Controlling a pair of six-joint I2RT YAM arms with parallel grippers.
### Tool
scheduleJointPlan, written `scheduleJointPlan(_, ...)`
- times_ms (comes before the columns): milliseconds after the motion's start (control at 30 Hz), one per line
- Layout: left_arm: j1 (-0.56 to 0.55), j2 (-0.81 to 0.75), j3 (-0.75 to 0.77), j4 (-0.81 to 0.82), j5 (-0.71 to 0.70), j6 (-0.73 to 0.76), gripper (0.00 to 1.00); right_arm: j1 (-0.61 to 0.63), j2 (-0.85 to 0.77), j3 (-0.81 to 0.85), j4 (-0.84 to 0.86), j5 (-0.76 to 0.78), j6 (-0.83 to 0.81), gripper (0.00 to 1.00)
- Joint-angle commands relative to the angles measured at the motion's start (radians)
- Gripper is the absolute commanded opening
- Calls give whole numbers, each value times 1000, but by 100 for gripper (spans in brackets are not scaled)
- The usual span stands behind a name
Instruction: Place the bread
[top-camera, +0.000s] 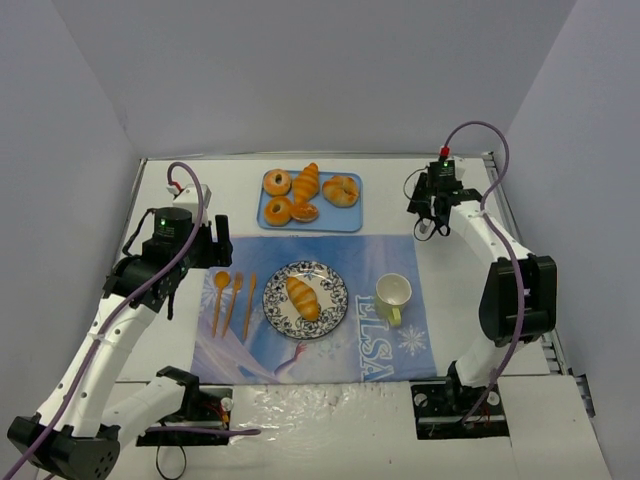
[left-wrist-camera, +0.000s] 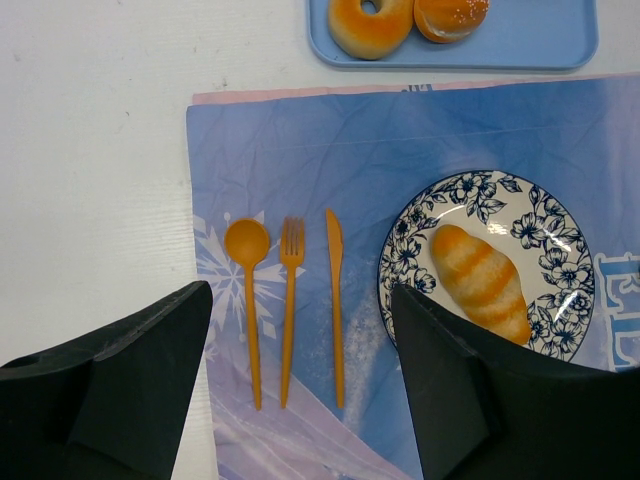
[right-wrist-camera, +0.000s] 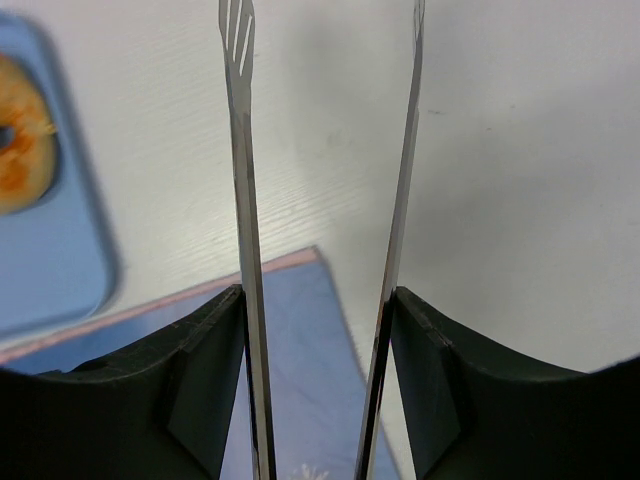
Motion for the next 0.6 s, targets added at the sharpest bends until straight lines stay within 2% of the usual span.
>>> scheduleJointPlan(0,-3,-9,19,42,1,-6,69,-89,64,68,132,-1,-6,54)
scheduleJointPlan(233,-3,-10,19,45,10,-7,69,-128,224,85,148,-32,-17,54)
scheduleJointPlan(567,-3,-6,19,44,11,-6,69,-190,339,54,222,-63,8,57)
